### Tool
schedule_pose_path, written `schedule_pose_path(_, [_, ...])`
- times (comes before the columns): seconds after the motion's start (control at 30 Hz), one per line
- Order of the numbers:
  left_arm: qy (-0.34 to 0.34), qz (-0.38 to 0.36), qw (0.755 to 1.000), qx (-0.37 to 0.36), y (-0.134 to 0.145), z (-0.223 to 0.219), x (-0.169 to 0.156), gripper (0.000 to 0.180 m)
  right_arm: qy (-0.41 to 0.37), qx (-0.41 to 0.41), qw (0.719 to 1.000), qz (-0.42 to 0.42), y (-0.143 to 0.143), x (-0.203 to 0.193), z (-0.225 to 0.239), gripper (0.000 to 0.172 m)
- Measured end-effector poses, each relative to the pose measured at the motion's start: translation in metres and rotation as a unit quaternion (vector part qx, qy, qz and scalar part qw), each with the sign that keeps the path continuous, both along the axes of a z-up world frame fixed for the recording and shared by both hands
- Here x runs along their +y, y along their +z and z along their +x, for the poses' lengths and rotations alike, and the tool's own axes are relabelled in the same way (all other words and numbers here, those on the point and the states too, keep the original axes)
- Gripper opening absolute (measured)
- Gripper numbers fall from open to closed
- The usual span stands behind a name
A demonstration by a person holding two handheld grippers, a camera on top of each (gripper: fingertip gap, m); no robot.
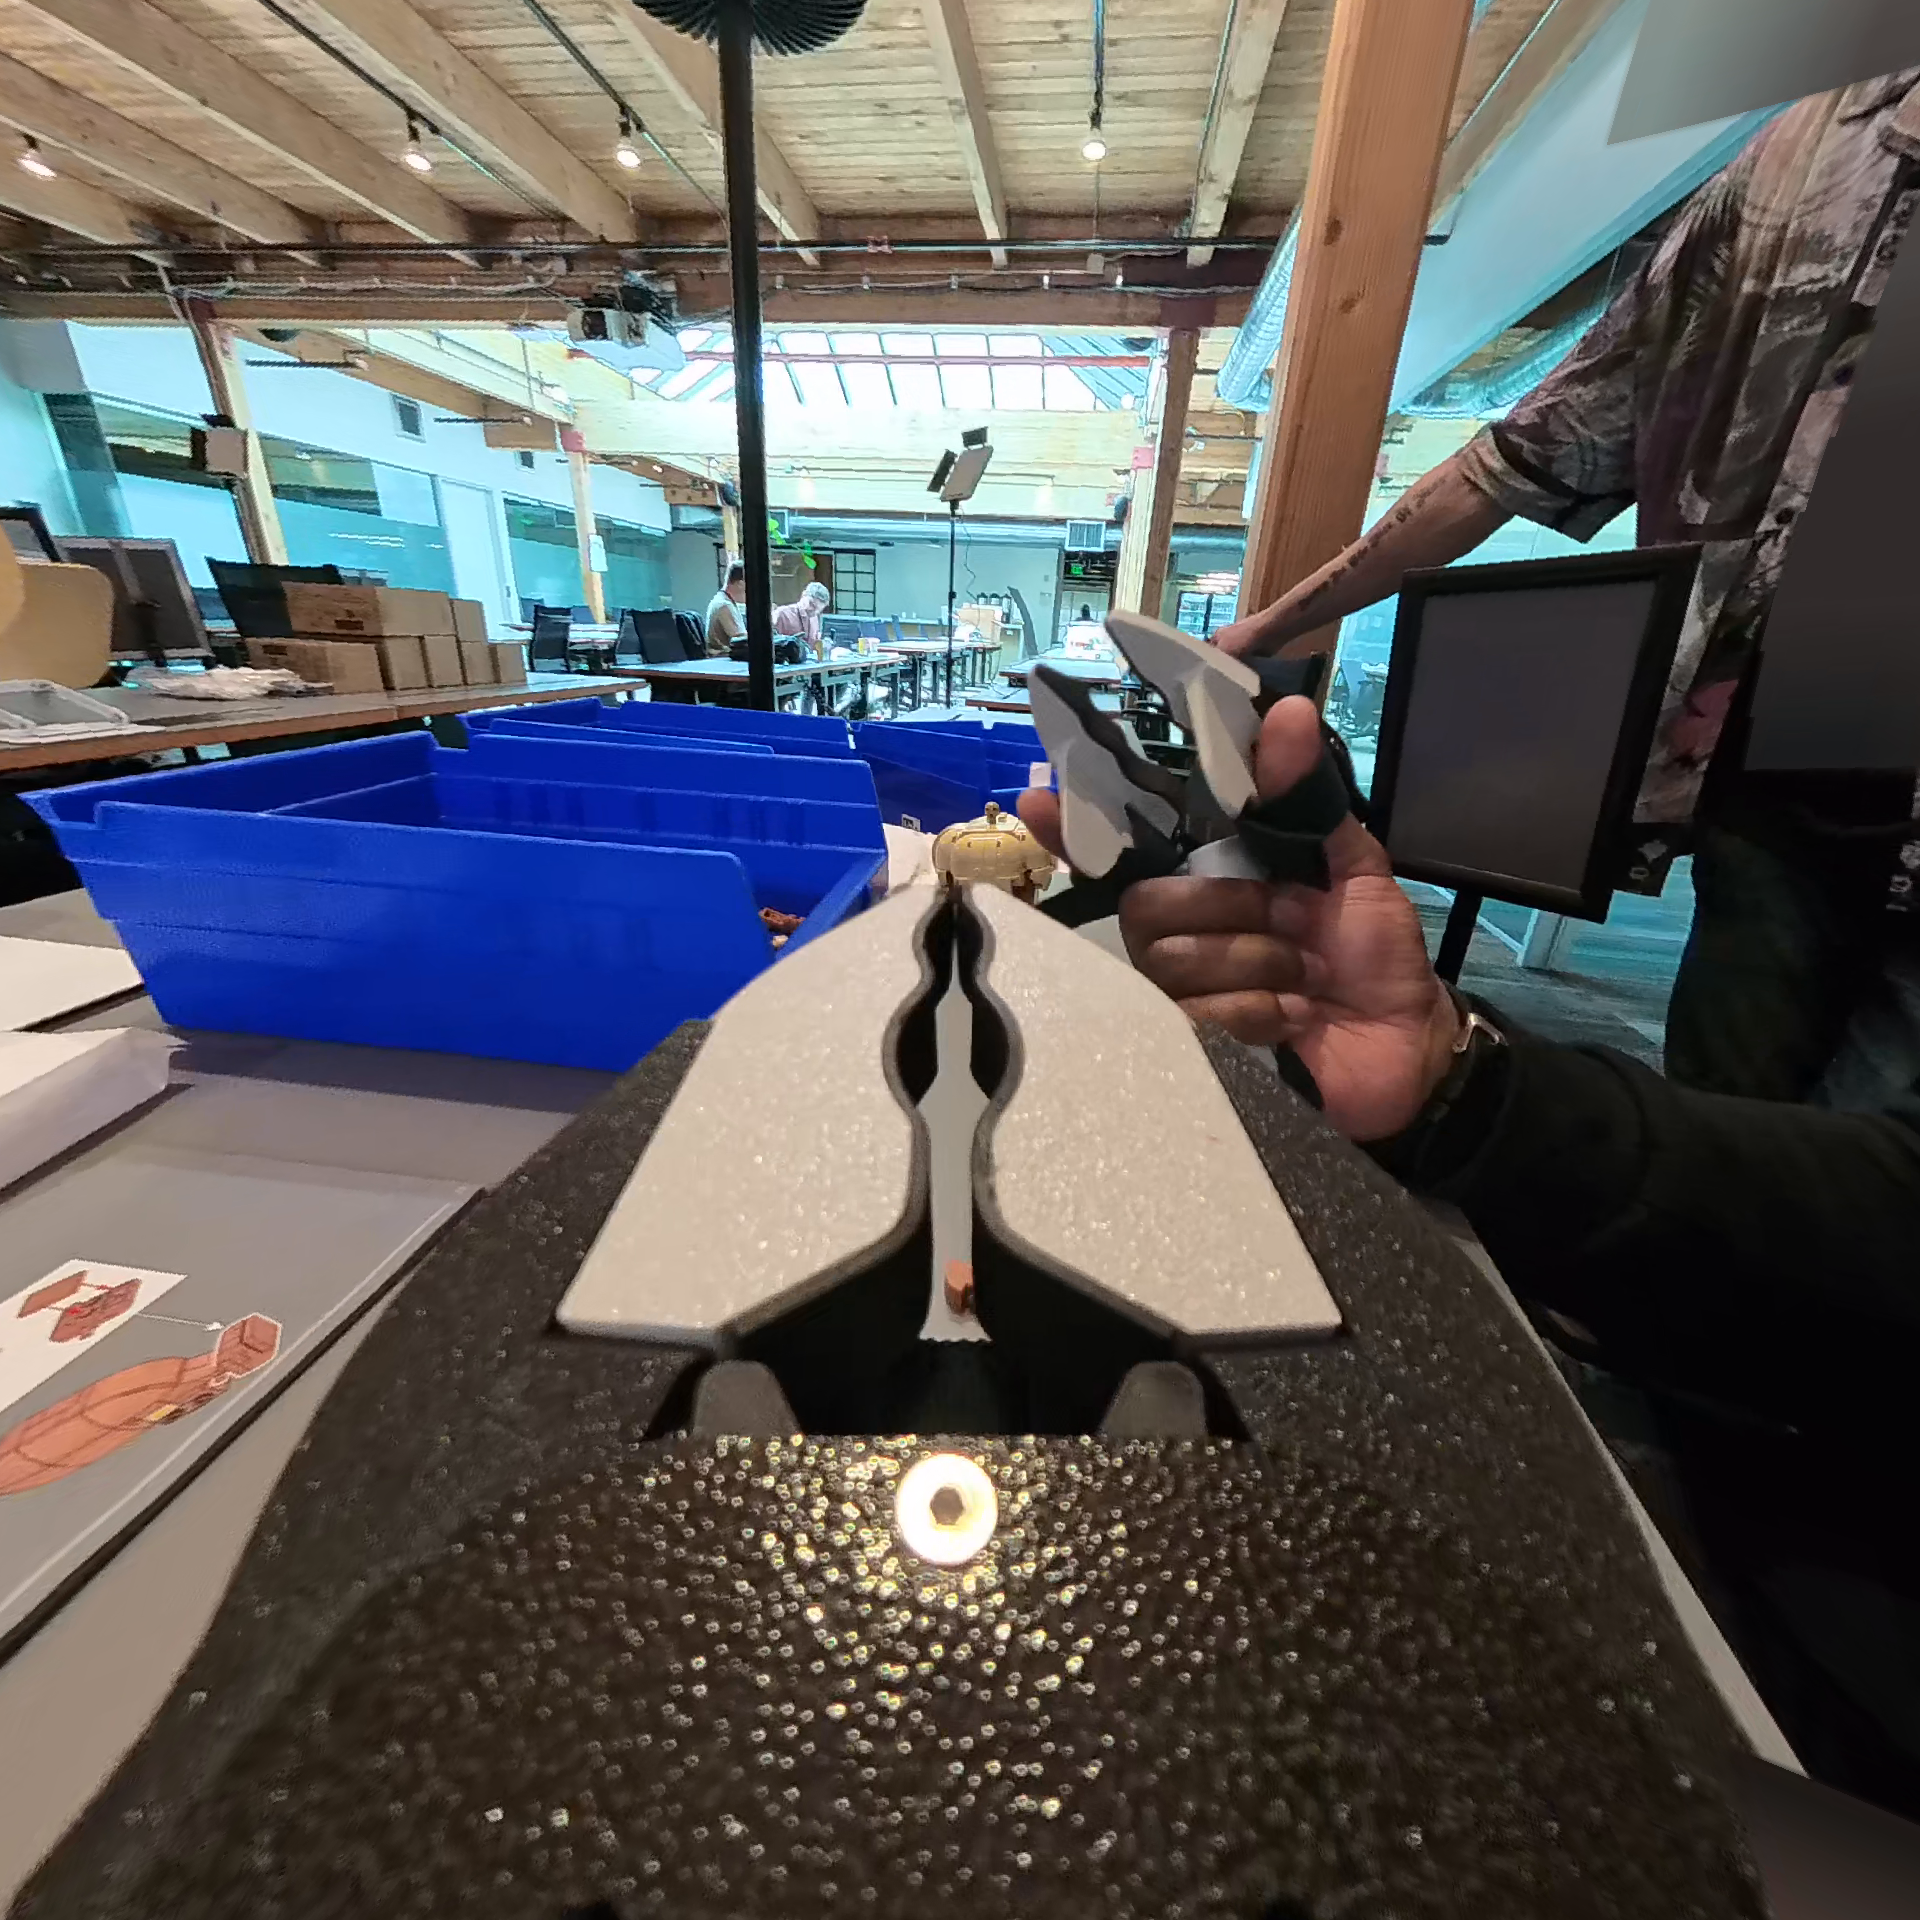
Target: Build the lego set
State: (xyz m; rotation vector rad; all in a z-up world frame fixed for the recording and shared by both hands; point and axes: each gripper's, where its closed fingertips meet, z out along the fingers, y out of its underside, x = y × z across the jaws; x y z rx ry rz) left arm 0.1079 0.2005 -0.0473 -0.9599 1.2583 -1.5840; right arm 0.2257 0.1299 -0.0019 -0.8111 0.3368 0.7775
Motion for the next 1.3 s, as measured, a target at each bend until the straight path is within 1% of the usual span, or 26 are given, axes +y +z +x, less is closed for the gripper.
schedule_pose_path(0.03, [0.005,-0.004,1.000,-0.004,0.0011,0.0002,0.0011,0.010,0.000,0.001,1.000,0.002,0.0004,-0.0006,0.0002,0.025])
schedule_pose_path(0.07, [0.006,-0.010,1.000,-0.003,0.0013,0.0007,0.0022,0.019,-0.001,0.000,1.000,0.006,0.0007,-0.0016,0.0004,0.017])
schedule_pose_path(0.1, [0.008,-0.014,1.000,0.000,0.0006,0.0013,0.0039,0.023,-0.002,-0.001,1.000,0.012,0.0013,-0.0031,0.0003,0.002])
schedule_pose_path(0.13, [0.012,-0.017,1.000,0.002,0.0000,0.0019,0.0060,0.025,-0.003,-0.001,1.000,0.014,0.0019,-0.0038,0.0002,0.000])
schedule_pose_path(0.2, [0.015,-0.022,1.000,0.001,0.0003,0.0017,0.0083,0.026,-0.006,-0.006,1.000,0.011,0.0017,-0.0033,-0.0004,0.000])
schedule_pose_path(0.23, [0.015,-0.021,1.000,0.000,0.0004,0.0015,0.0085,0.022,-0.006,-0.007,1.000,0.011,0.0019,-0.0034,-0.0007,0.000])
schedule_pose_path(0.27, [0.012,-0.015,1.000,-0.003,0.0010,0.0002,0.0070,0.006,-0.007,-0.007,1.000,0.010,0.0018,-0.0034,-0.0007,0.002])
schedule_pose_path(0.3, [0.005,-0.008,1.000,-0.006,0.0015,-0.0009,0.0043,0.000,-0.008,-0.006,1.000,0.007,0.0014,-0.0027,0.0000,0.008])
schedule_pose_path(0.4, [0.003,-0.005,1.000,-0.003,0.0009,-0.0002,0.0017,0.000,-0.011,-0.002,1.000,0.001,0.0004,-0.0014,0.0017,0.022])
schedule_pose_path(0.47, [0.013,-0.013,1.000,-0.005,0.0018,0.0005,0.0049,0.019,-0.011,-0.001,1.000,0.001,0.0004,-0.0014,0.0018,0.024])
schedule_pose_path(0.5, [0.015,-0.017,1.000,-0.002,0.0014,0.0010,0.0065,0.022,-0.011,-0.002,1.000,0.003,0.0007,-0.0019,0.0015,0.019])
schedule_pose_path(0.53, [0.018,-0.020,1.000,-0.001,0.0014,0.0013,0.0084,0.024,-0.012,-0.005,1.000,0.008,0.0014,-0.0032,0.0010,0.005])
schedule_pose_path(0.57, [0.019,-0.024,1.000,-0.003,0.0017,0.0010,0.0097,0.025,-0.014,-0.006,1.000,0.010,0.0019,-0.0039,0.0009,0.000])
schedule_pose_path(0.63, [0.020,-0.025,0.999,-0.003,0.0017,0.0010,0.0104,0.023,-0.015,-0.011,1.000,0.007,0.0018,-0.0032,0.0000,0.000])
schedule_pose_path(0.67, [0.017,-0.019,1.000,-0.005,0.0019,0.0001,0.0090,0.009,-0.014,-0.011,1.000,0.007,0.0018,-0.0032,-0.0004,0.000])
schedule_pose_path(0.7, [0.009,-0.012,1.000,-0.009,0.0024,-0.0012,0.0059,0.000,-0.014,-0.010,1.000,0.007,0.0015,-0.0031,-0.0001,0.000])
schedule_pose_path(0.8, [0.004,-0.009,1.000,-0.005,0.0018,-0.0007,0.0029,0.001,-0.013,-0.003,1.000,-0.002,-0.0001,-0.0008,0.0020,0.019])
schedule_pose_path(0.83, [0.010,-0.011,1.000,-0.006,0.0020,-0.0002,0.0044,0.009,-0.013,-0.001,1.000,-0.003,-0.0003,-0.0004,0.0024,0.023])
schedule_pose_path(0.9, [0.015,-0.015,1.000,-0.001,0.0008,0.0010,0.0073,0.018,-0.014,-0.004,1.000,-0.003,-0.0001,-0.0005,0.0015,0.021])
schedule_pose_path(0.97, [0.018,-0.020,1.000,-0.002,0.0009,0.0010,0.0092,0.019,-0.016,-0.009,1.000,0.003,0.0008,-0.0022,0.0006,0.003])
schedule_pose_path(1.0, [0.014,-0.019,1.000,-0.001,0.0010,0.0007,0.0084,0.017,-0.018,-0.010,1.000,0.002,0.0005,-0.0019,0.0007,0.000])
schedule_pose_path(1.07, [0.009,-0.013,1.000,-0.003,0.0012,0.0000,0.0058,0.011,-0.017,-0.010,1.000,-0.002,-0.0004,-0.0008,0.0007,0.000])
schedule_pose_path(1.1, [0.012,-0.012,1.000,-0.004,0.0016,0.0001,0.0059,0.012,-0.018,-0.008,1.000,0.001,0.0001,-0.0017,0.0011,0.000])
schedule_pose_path(1.23, [0.020,-0.018,1.000,0.000,0.0005,0.0019,0.0089,0.023,-0.019,0.001,1.000,-0.004,-0.0012,-0.0007,0.0040,0.020])
schedule_pose_path(1.27, [0.021,-0.021,1.000,0.001,0.0000,0.0023,0.0097,0.024,-0.019,0.001,1.000,-0.005,-0.0015,-0.0003,0.0040,0.022])
schedule_pose_path(1.3, [0.021,-0.023,1.000,0.002,-0.0005,0.0025,0.0101,0.024,-0.019,-0.001,1.000,-0.004,-0.0014,-0.0005,0.0036,0.019])
